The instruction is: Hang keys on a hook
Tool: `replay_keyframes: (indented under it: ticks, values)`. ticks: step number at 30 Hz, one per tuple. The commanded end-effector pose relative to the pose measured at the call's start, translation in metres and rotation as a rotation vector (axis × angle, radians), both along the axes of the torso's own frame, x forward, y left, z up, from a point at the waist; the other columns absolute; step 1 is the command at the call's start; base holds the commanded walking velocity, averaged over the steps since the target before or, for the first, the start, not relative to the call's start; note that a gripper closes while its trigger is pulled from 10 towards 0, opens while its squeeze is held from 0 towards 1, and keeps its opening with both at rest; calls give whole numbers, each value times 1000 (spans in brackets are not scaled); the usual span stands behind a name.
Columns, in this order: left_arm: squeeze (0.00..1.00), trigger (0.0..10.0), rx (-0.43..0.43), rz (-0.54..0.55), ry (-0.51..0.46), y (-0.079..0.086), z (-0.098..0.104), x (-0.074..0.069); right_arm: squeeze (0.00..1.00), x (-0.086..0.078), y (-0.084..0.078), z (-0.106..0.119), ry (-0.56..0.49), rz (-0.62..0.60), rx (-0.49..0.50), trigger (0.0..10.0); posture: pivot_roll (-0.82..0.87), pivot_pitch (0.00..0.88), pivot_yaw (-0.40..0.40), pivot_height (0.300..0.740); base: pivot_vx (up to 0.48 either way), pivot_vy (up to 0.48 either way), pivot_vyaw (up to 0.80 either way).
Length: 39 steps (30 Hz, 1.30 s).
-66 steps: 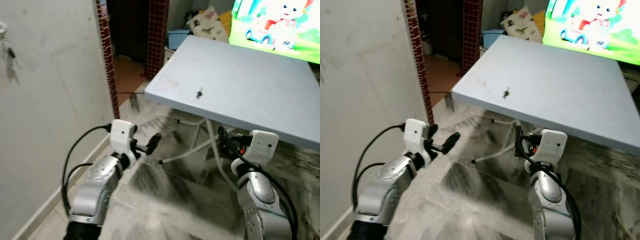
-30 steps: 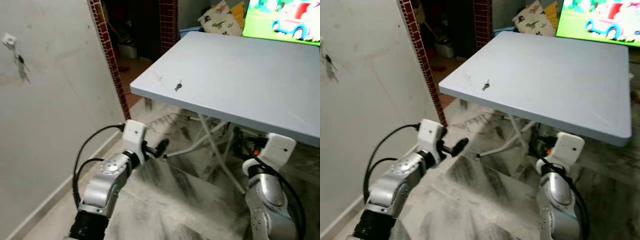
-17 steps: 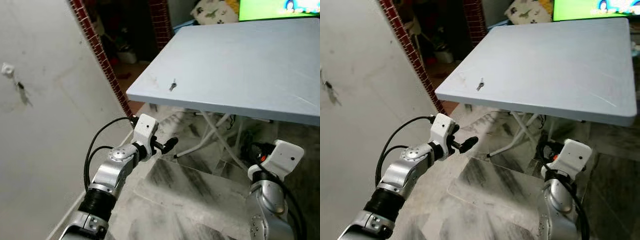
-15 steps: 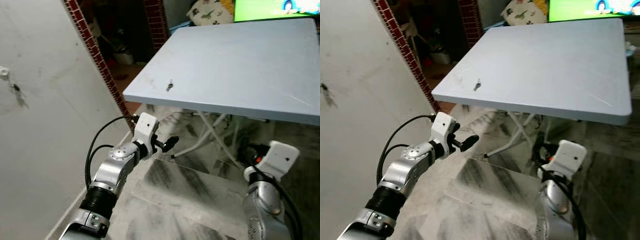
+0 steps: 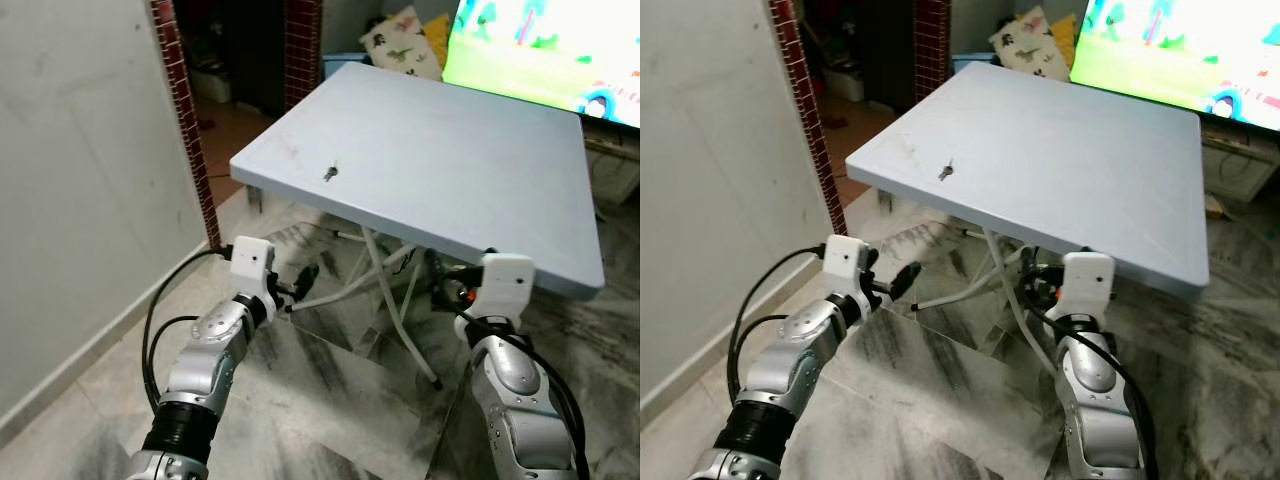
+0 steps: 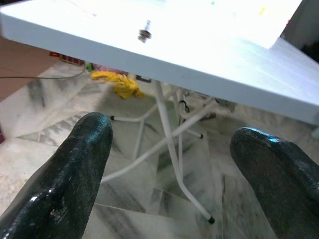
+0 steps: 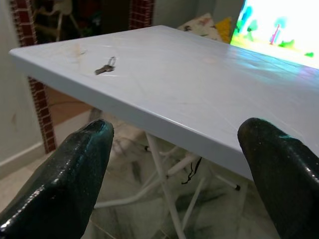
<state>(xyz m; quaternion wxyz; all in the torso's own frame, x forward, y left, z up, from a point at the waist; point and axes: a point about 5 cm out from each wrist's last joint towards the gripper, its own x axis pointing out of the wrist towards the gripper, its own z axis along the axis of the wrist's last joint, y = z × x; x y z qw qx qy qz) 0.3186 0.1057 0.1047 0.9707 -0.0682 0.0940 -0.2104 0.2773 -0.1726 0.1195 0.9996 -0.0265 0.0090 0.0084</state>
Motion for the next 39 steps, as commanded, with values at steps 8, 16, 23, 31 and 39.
replay_keyframes:
  ticks: [8, 16, 23, 31, 39]
  values:
    - [0, 10000, 27, 1, -8, 5, 6, -2, 0, 8, -2, -5, 27, 23, -20, 10000, 79, 0, -105, 740, 0, 0, 0]
    - [0, 10000, 35, -99, 18, -13, 7, 6, 0, 15, 9, -4, 33, 96, -79, 10000, 14, 0, 33, 740, 0, 0, 0]
    - [0, 10000, 10, -131, 18, -31, 13, 14, 0, 18, 3, -16, 62, 90, -32, 10000, 32, 0, 89, 740, 0, 0, 0]
    - [0, 10000, -14, -48, 44, -23, 1, 12, 0, 15, -8, -16, 85, 150, -65, 10000, 35, 0, 16, 740, 0, 0, 0]
    - [0, 10000, 11, 10, 27, -11, -5, 5, 0, 9, -10, -17, 29, -4, 14, 10000, 78, 0, -41, 740, 0, 0, 0]
